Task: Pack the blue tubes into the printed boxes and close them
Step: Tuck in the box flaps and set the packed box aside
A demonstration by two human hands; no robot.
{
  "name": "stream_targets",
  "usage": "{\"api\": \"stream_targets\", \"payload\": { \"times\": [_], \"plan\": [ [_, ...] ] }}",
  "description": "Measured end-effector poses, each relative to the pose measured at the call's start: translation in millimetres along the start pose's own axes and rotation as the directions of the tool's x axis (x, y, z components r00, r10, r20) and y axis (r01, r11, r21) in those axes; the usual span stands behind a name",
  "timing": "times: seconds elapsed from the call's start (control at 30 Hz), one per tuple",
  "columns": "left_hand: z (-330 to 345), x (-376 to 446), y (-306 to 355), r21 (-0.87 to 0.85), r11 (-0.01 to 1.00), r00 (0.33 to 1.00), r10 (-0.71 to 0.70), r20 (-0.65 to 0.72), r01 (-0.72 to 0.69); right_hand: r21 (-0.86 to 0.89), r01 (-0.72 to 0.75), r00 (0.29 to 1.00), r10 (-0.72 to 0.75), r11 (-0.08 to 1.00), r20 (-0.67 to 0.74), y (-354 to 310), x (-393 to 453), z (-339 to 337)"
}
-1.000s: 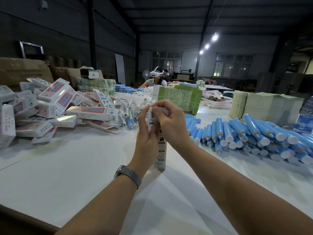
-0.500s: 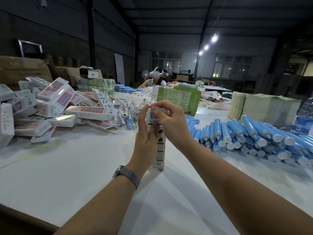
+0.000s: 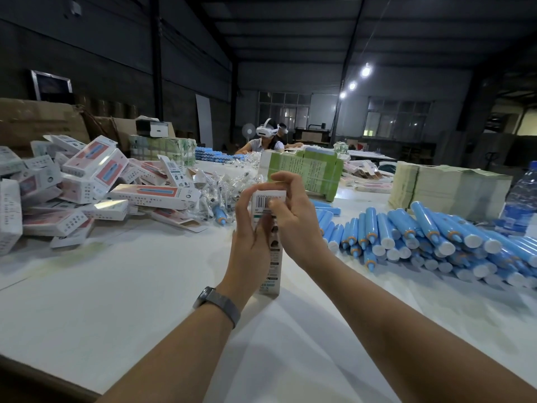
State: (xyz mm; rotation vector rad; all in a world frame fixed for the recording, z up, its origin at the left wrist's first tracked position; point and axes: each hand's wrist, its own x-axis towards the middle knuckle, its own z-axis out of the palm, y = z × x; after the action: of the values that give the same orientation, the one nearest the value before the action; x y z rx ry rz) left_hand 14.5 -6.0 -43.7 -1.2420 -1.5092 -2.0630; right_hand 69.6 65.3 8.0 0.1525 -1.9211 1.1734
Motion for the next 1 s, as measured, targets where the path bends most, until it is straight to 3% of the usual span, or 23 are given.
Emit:
{"api": "stream_targets", "payload": {
  "times": [0.53, 0.77, 1.0],
  "plan": [
    [-3, 1, -1, -0.091, 0.994, 0.998, -0.052, 0.037, 0.055, 0.065, 0.063, 0.996, -0.059, 0.996, -0.063, 16, -7, 5],
    [-6, 2, 0, -0.108, 0.987, 0.993, -0.116, 0.023, 0.118, -0.129, 0.055, 0.987, -0.073, 0.99, -0.144, 18, -6, 6],
    [-8, 2, 9, -0.175, 0.962, 0.973, -0.221, -0.065, 0.207, -0.401, 0.005, 0.987, -0.068, 0.916, -0.144, 21, -7, 4]
  ]
}}
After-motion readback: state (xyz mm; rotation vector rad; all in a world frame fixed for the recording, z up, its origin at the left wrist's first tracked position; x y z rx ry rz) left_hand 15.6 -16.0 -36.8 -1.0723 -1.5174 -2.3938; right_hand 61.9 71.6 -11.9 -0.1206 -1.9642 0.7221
